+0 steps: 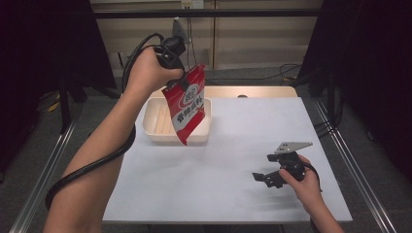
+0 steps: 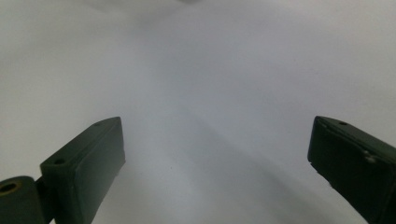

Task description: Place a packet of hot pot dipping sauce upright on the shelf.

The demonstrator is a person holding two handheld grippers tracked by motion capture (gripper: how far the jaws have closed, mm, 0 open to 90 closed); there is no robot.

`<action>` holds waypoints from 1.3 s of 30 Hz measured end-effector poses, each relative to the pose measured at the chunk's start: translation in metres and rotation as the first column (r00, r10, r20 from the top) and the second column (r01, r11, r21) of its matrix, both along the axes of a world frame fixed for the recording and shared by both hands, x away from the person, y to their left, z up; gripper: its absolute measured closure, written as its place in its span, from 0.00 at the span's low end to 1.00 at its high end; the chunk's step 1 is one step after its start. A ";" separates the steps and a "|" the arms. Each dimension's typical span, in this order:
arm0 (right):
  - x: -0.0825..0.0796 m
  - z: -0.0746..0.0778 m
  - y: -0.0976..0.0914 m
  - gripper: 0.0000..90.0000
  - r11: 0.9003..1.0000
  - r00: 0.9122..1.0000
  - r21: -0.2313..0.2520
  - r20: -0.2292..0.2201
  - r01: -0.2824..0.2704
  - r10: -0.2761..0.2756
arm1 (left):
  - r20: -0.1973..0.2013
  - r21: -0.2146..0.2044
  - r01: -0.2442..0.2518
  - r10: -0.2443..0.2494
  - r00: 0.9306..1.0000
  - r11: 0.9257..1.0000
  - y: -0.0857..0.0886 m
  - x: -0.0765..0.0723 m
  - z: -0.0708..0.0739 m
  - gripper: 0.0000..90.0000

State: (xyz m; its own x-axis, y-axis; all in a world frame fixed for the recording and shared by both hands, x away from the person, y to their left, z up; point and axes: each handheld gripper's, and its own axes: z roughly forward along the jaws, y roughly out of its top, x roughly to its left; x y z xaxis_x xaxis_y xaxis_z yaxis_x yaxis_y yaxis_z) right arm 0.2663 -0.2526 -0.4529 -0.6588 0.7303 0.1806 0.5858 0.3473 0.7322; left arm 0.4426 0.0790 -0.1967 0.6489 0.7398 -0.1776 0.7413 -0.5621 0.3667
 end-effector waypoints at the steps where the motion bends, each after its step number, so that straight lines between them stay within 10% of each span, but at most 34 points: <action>1: 0.000 0.000 0.000 0.04 1.000 1.000 -0.001 0.000 0.000 0.000 | 0.008 0.000 -0.002 0.002 1.000 1.000 -0.001 0.000 0.000 1.00; 39: 0.000 0.000 -0.002 0.04 1.000 1.000 0.001 -0.008 -0.004 0.004 | 0.098 0.051 0.020 -0.025 0.995 0.998 -0.016 0.027 -0.004 1.00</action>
State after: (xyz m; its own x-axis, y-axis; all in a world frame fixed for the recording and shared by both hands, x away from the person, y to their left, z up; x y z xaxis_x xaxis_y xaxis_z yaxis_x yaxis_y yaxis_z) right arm 0.2667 -0.2544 -0.4533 -0.6604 0.7273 0.1867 0.5901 0.3489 0.7280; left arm 0.4697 0.0625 -0.2010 0.6784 0.7309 -0.0747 0.6895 -0.5982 0.4084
